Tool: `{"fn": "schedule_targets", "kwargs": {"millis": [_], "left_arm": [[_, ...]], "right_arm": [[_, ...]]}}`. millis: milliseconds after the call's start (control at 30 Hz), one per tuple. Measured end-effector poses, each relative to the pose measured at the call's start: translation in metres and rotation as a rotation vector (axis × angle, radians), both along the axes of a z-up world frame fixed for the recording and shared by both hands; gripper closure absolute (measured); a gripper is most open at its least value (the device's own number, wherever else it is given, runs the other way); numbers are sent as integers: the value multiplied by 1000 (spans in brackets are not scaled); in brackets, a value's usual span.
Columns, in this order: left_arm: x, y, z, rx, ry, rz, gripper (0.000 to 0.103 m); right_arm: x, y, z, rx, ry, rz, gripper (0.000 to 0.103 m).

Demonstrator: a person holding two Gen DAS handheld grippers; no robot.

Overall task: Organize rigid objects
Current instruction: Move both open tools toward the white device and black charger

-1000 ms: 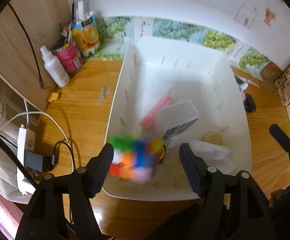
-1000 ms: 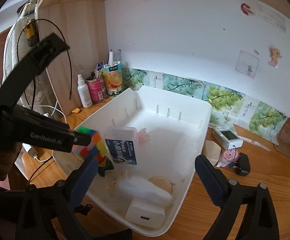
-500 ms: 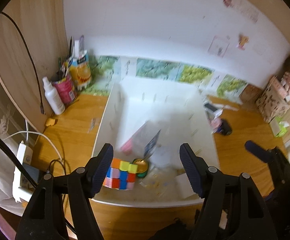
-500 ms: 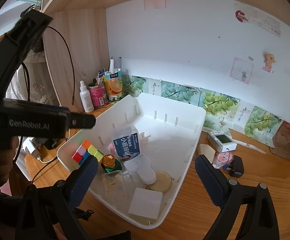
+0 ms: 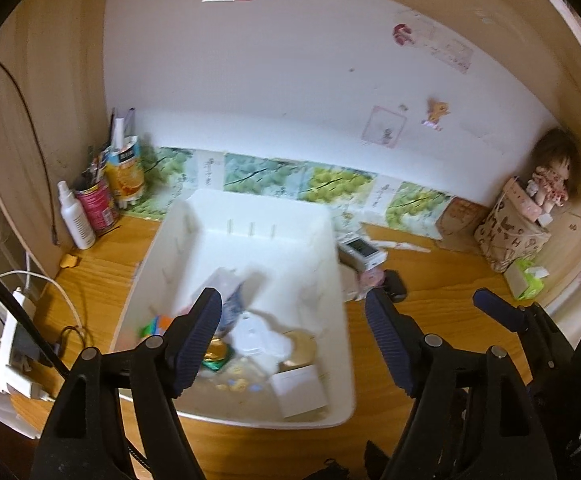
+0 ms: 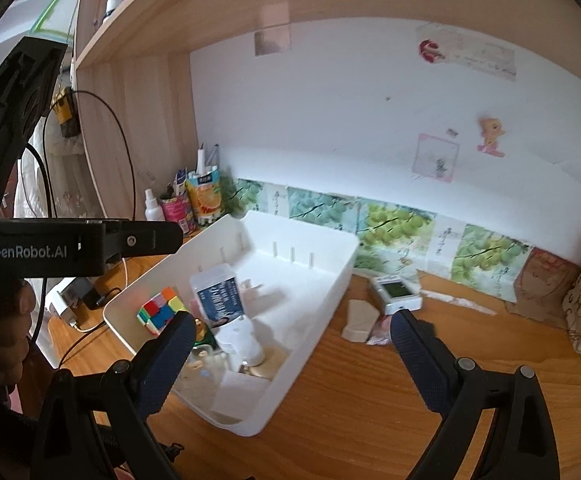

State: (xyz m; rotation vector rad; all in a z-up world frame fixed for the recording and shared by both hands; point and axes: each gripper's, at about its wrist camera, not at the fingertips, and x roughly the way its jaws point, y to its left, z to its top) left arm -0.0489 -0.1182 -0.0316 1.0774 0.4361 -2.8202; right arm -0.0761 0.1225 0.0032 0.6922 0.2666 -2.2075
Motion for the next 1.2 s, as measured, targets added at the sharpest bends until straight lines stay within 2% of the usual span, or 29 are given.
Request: {"fn": "schedule_targets", "kwargs": {"millis": [300,400,667,933,1200], "left_arm": [[-31,43,20,13,25,-10,21],[-47,58,22,1,-3,-18,21],[-98,95,20,69,-48,2,20],[-160,111,-6,219,-188,56,20],[-218,109,-45,297,-346,141,20]], "right_arm": [[-32,38,11,6,30,14,5],[-45,50,15,7,48,25,5],[-97,83,8,31,75,69,5],[-148,97,-25,85,73,130,5],[-191,87,-51,103,67,236,5]]}}
